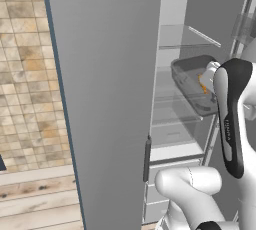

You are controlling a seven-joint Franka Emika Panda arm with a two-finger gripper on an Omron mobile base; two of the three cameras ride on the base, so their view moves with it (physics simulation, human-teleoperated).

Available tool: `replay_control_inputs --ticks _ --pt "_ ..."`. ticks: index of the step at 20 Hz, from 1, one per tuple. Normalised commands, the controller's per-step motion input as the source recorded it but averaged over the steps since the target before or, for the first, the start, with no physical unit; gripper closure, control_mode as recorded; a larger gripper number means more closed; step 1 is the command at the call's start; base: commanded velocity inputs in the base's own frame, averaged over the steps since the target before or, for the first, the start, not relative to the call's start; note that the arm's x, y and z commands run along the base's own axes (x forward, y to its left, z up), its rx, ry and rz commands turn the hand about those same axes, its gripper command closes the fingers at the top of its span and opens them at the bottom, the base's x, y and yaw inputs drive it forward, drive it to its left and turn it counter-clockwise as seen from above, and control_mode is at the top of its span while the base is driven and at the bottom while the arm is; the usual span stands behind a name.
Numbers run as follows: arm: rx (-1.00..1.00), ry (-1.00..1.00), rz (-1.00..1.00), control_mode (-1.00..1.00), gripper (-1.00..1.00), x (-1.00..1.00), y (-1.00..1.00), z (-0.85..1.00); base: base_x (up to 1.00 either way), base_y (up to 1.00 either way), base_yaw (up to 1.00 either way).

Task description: Place the tupperware containing the shrimp and mushroom meal in the microwave. Close the microwave door and press the start button to reheat the meal.

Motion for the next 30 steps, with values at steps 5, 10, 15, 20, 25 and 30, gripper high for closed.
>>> replay_control_inputs --ticks 5,10,15,20,25,30 --pt "0.0 0.0 0.0 1.0 1.0 0.0 0.0 0.0 -0.14 0.0 0.0" --pt "0.0 0.0 0.0 1.0 1.0 0.0 0.0 0.0 -0.48 0.12 0.0" --pt "0.0 0.0 0.0 1.0 1.0 0.0 0.0 0.0 -0.6 0.26 0.0" --pt "0.0 0.0 0.0 1.0 1.0 0.0 0.0 0.0 -0.55 0.29 0.0" --pt "0.0 0.0 0.0 1.0 1.0 0.0 0.0 0.0 -0.54 0.34 -0.09" --pt "0.0 0.0 0.0 1.0 1.0 0.0 0.0 0.0 -0.62 0.51 -0.1"
